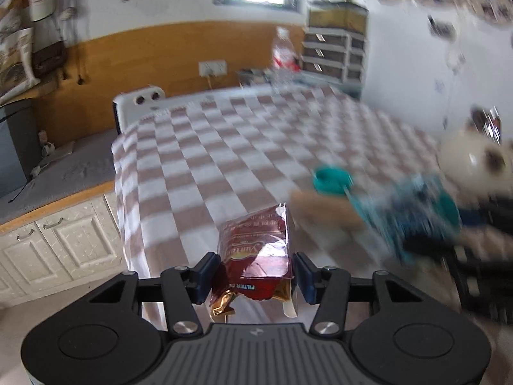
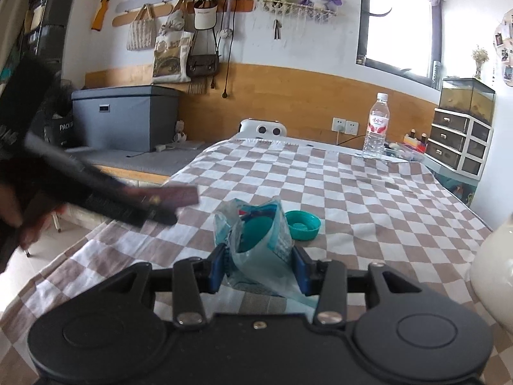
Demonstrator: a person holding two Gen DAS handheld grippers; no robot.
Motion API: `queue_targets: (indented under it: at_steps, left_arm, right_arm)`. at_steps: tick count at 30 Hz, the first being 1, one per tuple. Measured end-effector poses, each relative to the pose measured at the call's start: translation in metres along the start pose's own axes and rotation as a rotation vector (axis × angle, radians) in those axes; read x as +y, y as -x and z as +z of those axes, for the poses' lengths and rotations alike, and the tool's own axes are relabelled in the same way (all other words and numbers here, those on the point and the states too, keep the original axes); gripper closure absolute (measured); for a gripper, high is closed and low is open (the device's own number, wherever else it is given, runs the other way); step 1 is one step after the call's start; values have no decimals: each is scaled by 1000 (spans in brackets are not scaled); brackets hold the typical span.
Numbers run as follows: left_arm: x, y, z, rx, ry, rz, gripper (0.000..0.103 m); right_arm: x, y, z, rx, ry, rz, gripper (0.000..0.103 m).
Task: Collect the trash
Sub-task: 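Lift the red pack with the left tool while the right tool lifts the clear bag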
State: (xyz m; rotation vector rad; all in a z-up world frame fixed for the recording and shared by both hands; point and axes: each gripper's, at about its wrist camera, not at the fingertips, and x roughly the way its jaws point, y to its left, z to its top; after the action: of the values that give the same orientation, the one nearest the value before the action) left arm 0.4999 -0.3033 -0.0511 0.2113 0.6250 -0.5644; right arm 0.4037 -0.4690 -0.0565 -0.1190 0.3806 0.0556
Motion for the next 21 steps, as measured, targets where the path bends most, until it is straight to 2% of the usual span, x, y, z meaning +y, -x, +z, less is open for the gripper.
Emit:
queue_targets:
  at_steps: [4, 5, 7, 11, 15, 17, 19, 21]
  left_arm:
    - [-17, 13, -13, 82, -88, -33, 40]
    - [-19, 15, -15, 103, -95, -39, 27]
    - [-21, 18, -16, 116, -86, -44, 14]
    - [-22, 15, -8, 122, -51, -25, 14]
    - [-24, -1, -4, 180, -34, 12, 18]
    - [-24, -8, -5, 203, -31, 23, 39]
    - [-21, -8, -6, 193, -2, 6, 49]
    - [-23, -2, -8, 166, -19, 31, 49]
  right_arm:
    - [-4, 2, 0, -7, -16, -3, 59]
    - [-5, 2, 1, -6, -21, -6, 59]
    - [-7, 3, 0, -6, -33, -12, 59]
    - [-11, 4, 1, -9, -55, -12, 59]
    - [-15, 5, 1, -11, -76, -14, 59]
    - [-17, 6, 2, -14, -89, -13, 59]
    - [-20, 7, 2, -14, -103, -15, 59]
    - [-22, 8, 2, -14, -122, -16, 59]
